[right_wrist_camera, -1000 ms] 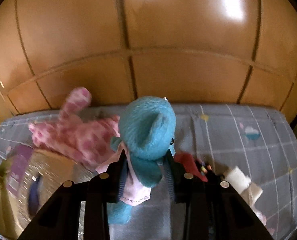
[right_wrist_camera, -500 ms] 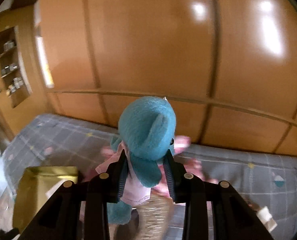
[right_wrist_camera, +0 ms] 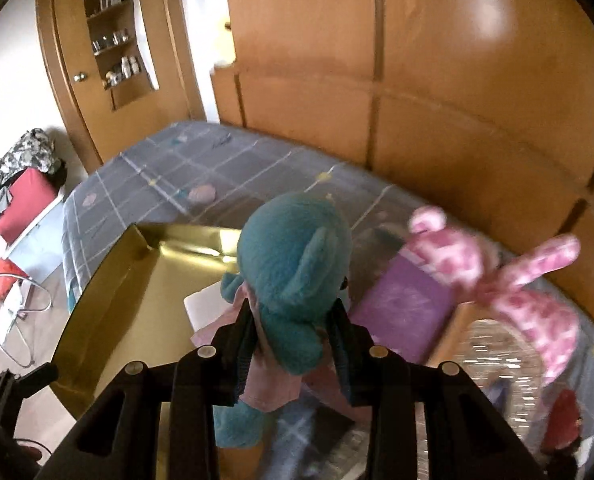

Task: Organize soft objects
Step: 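Carry the blue teddy bear to the gold tray and open the right tool, then move both tools back over the remaining pile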

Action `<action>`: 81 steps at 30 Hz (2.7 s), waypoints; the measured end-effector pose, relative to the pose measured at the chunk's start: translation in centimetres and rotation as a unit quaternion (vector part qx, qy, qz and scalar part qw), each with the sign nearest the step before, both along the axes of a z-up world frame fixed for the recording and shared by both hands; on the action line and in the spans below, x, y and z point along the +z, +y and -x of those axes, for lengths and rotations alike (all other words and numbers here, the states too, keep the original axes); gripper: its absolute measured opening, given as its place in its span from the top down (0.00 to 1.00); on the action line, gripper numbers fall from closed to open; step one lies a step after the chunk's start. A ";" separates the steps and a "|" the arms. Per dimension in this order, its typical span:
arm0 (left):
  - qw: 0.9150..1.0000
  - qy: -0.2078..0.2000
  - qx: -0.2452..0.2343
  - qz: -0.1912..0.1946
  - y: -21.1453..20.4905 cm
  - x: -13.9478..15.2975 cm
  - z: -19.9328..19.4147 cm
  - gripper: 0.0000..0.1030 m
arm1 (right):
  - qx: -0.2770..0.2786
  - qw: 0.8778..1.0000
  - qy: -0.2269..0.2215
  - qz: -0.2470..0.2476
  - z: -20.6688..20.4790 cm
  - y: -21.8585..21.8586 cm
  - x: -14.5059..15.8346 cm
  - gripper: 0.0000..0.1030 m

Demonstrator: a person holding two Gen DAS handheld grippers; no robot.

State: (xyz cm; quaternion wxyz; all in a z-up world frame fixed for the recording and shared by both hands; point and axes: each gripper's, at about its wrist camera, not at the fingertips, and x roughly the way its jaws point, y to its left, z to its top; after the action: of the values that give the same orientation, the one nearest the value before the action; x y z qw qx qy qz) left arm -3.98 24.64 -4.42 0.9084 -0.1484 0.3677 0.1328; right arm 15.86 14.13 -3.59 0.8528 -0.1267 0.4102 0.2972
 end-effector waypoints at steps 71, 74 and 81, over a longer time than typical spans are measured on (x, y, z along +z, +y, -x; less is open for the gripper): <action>0.948 -0.037 -0.315 -0.014 -22.2 6.6 -6.5 0.00 | -0.564 0.815 -0.091 -0.094 10.1 -53.4 -0.3 0.30; 0.942 -0.016 -0.336 0.010 -24.9 6.4 -8.4 0.01 | -0.575 0.804 -0.091 -0.121 10.9 -54.5 -0.3 0.30; 0.928 0.063 -0.364 0.042 -31.9 4.7 -14.6 0.14 | -0.555 0.813 -0.082 -0.155 10.5 -54.3 -0.5 0.30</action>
State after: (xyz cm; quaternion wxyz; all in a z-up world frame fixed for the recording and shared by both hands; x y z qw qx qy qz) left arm 10.61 -7.22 0.24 0.8619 -0.0337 0.4584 -0.2139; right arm 5.33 -40.20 -4.12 0.9117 0.2324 0.2884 -0.1779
